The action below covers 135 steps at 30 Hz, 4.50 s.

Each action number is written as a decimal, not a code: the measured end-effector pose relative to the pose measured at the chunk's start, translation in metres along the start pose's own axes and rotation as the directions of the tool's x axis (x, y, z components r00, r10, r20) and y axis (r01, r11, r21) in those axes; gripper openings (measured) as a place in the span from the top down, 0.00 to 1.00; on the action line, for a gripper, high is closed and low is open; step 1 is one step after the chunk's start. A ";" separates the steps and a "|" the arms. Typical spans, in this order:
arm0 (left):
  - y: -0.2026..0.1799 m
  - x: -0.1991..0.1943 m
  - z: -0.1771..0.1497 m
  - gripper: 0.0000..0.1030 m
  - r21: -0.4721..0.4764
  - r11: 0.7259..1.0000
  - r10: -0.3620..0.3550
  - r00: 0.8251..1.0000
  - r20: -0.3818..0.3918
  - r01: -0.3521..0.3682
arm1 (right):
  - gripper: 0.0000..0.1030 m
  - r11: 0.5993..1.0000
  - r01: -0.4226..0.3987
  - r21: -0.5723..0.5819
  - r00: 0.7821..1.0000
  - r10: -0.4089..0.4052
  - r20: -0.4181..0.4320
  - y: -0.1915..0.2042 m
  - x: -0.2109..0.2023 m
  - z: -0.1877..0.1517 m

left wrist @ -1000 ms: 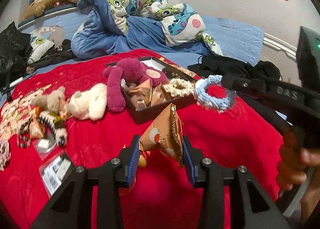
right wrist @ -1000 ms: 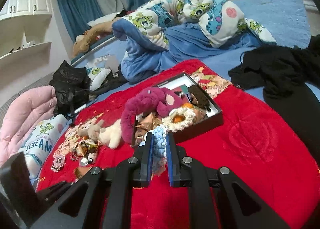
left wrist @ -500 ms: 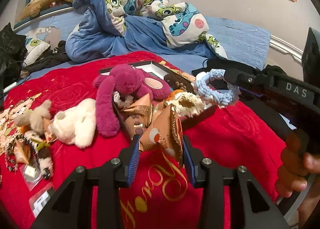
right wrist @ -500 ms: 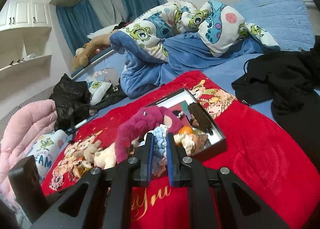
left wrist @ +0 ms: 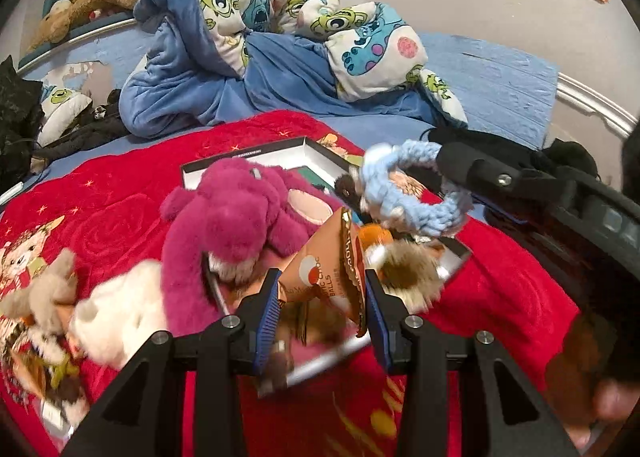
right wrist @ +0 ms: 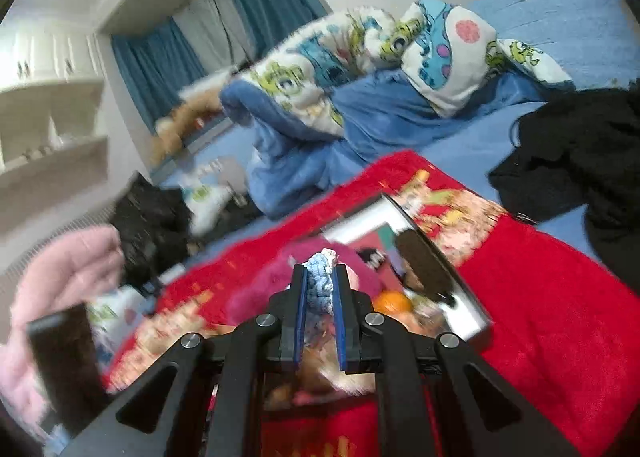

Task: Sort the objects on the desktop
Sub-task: 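Lower the pyramid into the box with the left gripper while the right lowers the blue scrunchie, then open both grippers to release the pyramid and blue scrunchie into the box, then move both grippers back from the box toward the pile, then grasp the pink scrunchie with the left gripper while the right grasps a tan pyramid packet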

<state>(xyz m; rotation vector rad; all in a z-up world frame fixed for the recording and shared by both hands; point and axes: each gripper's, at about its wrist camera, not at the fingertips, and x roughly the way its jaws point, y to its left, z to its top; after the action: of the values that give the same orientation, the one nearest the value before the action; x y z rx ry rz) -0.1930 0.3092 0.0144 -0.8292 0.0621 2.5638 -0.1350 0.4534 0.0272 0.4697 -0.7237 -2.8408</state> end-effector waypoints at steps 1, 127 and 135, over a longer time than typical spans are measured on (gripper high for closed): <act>0.000 0.004 0.004 0.60 -0.001 1.000 0.009 1.000 0.007 -0.009 | 0.88 1.000 -0.003 0.000 1.000 0.003 0.011 0.000 0.002 0.001; 0.283 -0.213 -0.144 0.00 -0.304 0.874 0.413 0.909 0.057 -0.378 | 0.00 0.941 -0.191 -0.279 0.973 0.144 -0.180 0.234 0.057 -0.120; 0.291 -0.195 -0.133 0.00 -0.257 0.863 0.450 0.893 -0.001 -0.435 | 0.00 0.928 -0.195 -0.316 0.964 0.122 -0.236 0.231 0.077 -0.127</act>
<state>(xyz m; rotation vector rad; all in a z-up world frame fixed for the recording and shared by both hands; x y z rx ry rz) -0.1026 -0.0536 -0.0100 -0.9156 -0.1066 3.0796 -0.1429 0.1788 0.0149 0.6128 -0.2160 -2.6300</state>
